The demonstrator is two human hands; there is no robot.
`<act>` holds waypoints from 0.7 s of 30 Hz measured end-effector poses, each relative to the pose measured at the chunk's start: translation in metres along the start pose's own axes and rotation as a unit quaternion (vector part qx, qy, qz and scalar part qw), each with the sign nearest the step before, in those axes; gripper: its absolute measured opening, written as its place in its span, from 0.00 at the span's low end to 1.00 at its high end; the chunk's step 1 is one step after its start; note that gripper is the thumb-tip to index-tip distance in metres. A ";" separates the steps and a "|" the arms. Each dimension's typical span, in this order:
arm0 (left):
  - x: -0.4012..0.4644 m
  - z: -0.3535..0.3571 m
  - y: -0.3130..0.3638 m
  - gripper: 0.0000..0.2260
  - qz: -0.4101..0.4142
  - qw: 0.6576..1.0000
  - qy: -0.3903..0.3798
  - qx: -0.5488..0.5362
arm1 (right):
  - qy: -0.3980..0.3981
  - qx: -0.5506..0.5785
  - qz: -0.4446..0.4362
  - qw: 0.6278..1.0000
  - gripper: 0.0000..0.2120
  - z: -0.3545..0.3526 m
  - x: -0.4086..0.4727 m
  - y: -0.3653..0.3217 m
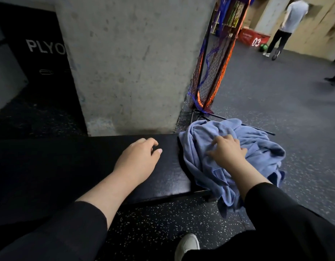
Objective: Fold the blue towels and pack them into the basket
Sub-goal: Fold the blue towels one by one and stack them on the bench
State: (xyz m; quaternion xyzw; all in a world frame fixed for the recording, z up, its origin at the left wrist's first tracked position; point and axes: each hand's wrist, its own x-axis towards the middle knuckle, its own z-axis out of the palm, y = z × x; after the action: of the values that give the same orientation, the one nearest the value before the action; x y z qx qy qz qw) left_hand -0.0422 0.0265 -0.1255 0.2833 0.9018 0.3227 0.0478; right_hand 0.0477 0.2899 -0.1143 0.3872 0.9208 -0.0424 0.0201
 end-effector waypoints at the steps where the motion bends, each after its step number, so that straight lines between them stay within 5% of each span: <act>1: 0.001 0.001 0.001 0.14 0.000 1.000 -0.002 0.000 | -0.006 -0.003 0.007 1.000 0.17 0.001 0.001 0.004; 12: -0.003 -0.006 0.003 0.15 0.011 1.000 -0.005 -0.004 | 0.075 0.083 -0.002 0.994 0.07 -0.003 -0.005 0.000; 21: -0.008 -0.022 -0.005 0.16 0.002 1.000 0.007 -0.018 | 0.182 0.385 -0.101 0.899 0.06 -0.026 -0.032 -0.045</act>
State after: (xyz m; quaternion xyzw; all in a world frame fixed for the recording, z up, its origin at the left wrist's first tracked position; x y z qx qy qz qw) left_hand -0.0439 0.0071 -0.1119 0.2817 0.8957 0.3409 0.0457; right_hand 0.0373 0.2383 -0.0829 0.2701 0.8542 -0.3244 -0.3035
